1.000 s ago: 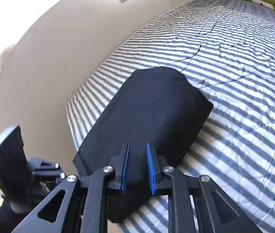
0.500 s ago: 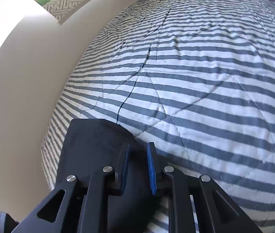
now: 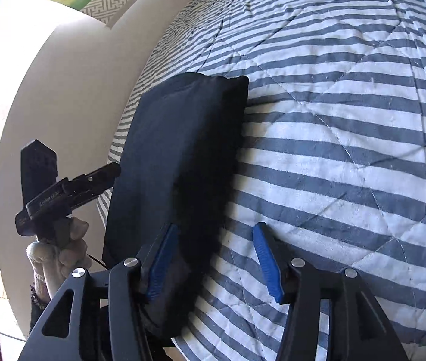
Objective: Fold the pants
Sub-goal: 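Grasp the folded pants bundle with both grippers at its end, then lift the folded pants with both grippers and carry them to the clothes stack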
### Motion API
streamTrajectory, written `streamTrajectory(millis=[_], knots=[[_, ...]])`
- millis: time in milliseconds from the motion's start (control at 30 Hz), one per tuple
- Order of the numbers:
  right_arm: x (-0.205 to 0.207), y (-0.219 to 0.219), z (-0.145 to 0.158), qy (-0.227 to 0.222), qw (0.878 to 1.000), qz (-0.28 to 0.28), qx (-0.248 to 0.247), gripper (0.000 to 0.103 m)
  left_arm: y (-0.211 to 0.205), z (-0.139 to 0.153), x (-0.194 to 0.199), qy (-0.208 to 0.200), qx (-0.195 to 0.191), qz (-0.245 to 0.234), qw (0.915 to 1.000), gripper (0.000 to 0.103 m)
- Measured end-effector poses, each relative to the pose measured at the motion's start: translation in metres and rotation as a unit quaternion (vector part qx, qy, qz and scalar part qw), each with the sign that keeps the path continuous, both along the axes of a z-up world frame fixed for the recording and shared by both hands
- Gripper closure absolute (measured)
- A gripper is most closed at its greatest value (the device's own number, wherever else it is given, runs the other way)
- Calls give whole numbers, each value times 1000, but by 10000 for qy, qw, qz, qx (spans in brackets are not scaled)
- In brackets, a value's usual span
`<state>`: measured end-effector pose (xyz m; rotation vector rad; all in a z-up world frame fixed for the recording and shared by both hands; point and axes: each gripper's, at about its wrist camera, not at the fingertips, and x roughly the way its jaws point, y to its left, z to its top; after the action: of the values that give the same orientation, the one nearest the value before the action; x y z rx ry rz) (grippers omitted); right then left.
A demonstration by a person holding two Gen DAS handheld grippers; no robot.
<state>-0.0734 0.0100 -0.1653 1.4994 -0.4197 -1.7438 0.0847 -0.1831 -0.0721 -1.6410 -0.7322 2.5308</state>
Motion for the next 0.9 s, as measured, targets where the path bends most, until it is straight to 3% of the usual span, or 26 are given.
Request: streamTrajectory(millis=[167, 333, 367, 400, 467, 633, 667, 900], knots=[[-10, -13, -2, -151, 9998, 2, -151, 52, -11, -20, -12, -185, 283, 90, 9994, 29], [-11, -28, -5, -164, 9993, 72, -328, 52, -8, -27, -17, 5, 372, -93, 9993, 29], [-10, -32, -4, -137, 9992, 125, -344, 52, -5, -27, -19, 26, 338, -136, 9993, 33], [-9, -37, -4, -81, 9993, 171, -334, 52, -2, -27, -21, 31, 329, -216, 9992, 46], [-9, -43, -3, 29, 9993, 225, -297, 54, 2, -29, -24, 22, 286, -237, 9993, 55], [-4, -55, -6, -5, 9995, 217, -225, 84, 8, -23, -17, 192, 79, -134, 9997, 82], [-1, -55, -4, 45, 9996, 199, -217, 85, 7, -20, -14, 236, 105, -76, 9996, 87], [24, -44, 37, 507, 9984, 196, -157, 93, 42, 20, 16, 571, 113, -221, 9981, 94]])
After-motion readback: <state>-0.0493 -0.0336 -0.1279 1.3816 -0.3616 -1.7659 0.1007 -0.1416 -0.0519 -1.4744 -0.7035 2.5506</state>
